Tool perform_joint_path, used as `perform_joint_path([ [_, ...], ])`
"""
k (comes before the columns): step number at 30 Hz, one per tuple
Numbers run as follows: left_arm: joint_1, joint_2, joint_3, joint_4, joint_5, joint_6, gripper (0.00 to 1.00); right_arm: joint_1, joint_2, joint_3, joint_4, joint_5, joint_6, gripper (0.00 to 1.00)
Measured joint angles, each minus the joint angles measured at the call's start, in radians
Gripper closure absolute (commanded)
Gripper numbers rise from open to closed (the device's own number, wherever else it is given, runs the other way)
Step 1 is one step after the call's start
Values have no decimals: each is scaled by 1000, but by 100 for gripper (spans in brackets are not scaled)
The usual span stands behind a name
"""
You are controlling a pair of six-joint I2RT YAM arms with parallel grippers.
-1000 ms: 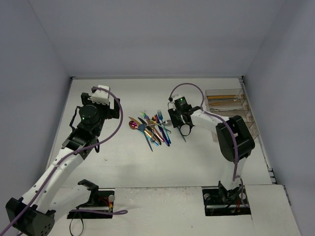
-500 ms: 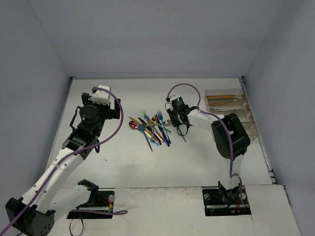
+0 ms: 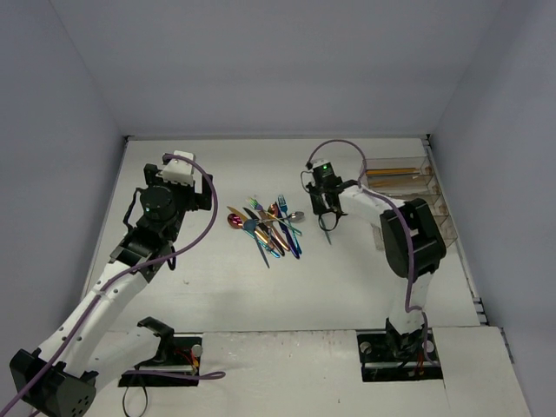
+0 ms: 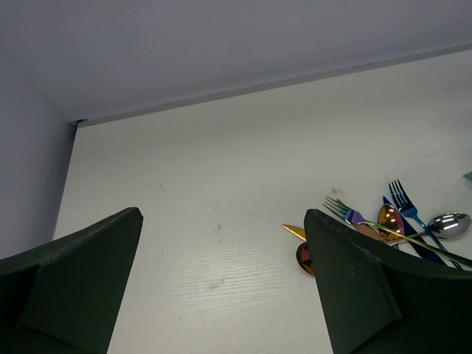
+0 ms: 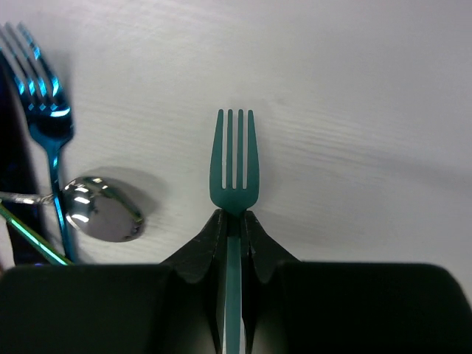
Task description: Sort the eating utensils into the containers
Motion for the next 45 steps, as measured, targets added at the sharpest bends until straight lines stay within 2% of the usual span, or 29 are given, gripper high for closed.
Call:
perform_joint_path([
  [7, -1, 0, 0, 0, 0, 0, 10, -238, -177, 54, -9, 75, 210, 100],
  [12, -1, -2, 0, 0, 0, 0, 10, -416, -273, 66, 0, 200, 422, 100],
  [20, -1, -15, 0, 0, 0, 0, 10, -578, -208, 57, -5, 253, 817, 100],
  [25, -1, -21, 0, 0, 0, 0, 10, -587, -126, 57, -13, 265, 994, 98],
  [30, -1, -31, 0, 0, 0, 0, 10, -586, -70, 73, -17, 282, 1091, 97],
  [38, -1, -32, 0, 0, 0, 0, 10, -588, -46, 80, -15, 324, 1128, 93],
  [45, -4, -32, 0, 0, 0, 0, 10, -601, -46, 64, -13, 330, 1133, 83],
])
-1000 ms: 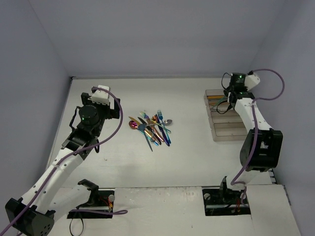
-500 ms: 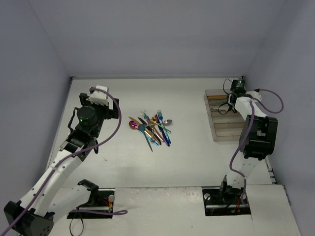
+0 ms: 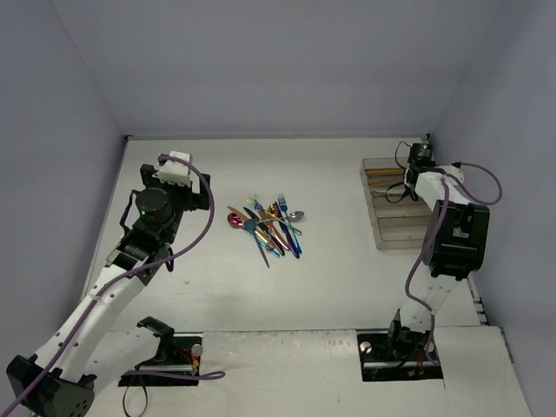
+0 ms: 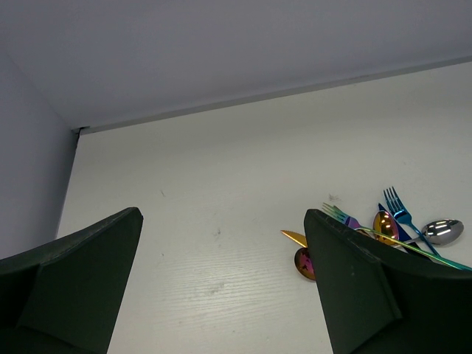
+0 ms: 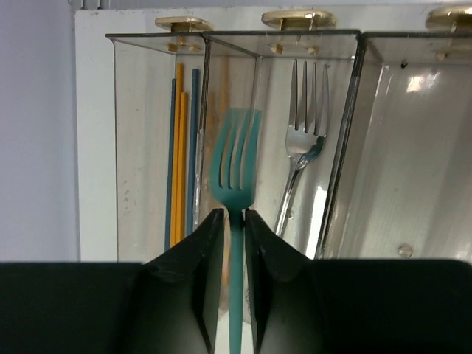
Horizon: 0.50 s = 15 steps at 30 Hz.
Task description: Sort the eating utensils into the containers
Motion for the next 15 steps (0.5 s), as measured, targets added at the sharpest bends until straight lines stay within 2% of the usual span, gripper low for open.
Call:
perform_joint_path([
  [6, -2, 0, 0, 0, 3, 0, 10, -5, -2, -1, 0, -9, -47, 73],
  [8, -2, 0, 0, 0, 3, 0, 10, -4, -11, -1, 0, -12, -84, 65],
  [15, -2, 0, 0, 0, 4, 0, 10, 8, -107, -10, -4, -64, -270, 65],
])
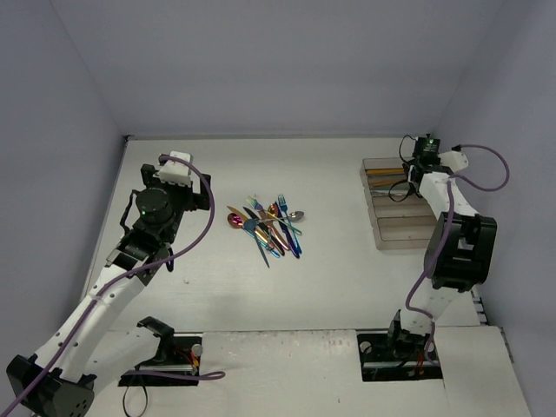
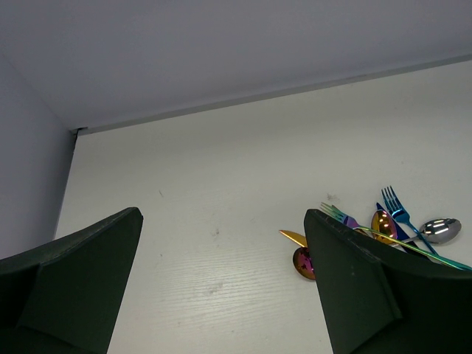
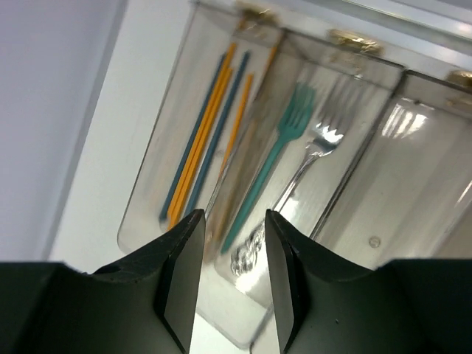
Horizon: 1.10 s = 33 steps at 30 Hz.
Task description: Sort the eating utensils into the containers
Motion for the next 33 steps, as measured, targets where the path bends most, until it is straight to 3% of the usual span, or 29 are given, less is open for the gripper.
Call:
perform_joint_path([
  [5, 0, 0, 0, 0, 0, 0, 10, 101, -33, 22, 2, -102, -261, 63],
  [15, -1, 6, 0, 0, 0, 0, 10, 490, 11, 30, 4, -311, -697, 62],
  [22, -2, 17, 0, 0, 0, 0, 10, 677, 93, 28, -13, -282, -794, 77],
  [27, -2, 21, 0, 0, 0, 0, 10, 787, 112, 23, -18, -251, -805, 77],
  [33, -6, 21, 0, 0, 0, 0, 10, 830, 150, 23, -17, -221, -788, 77],
])
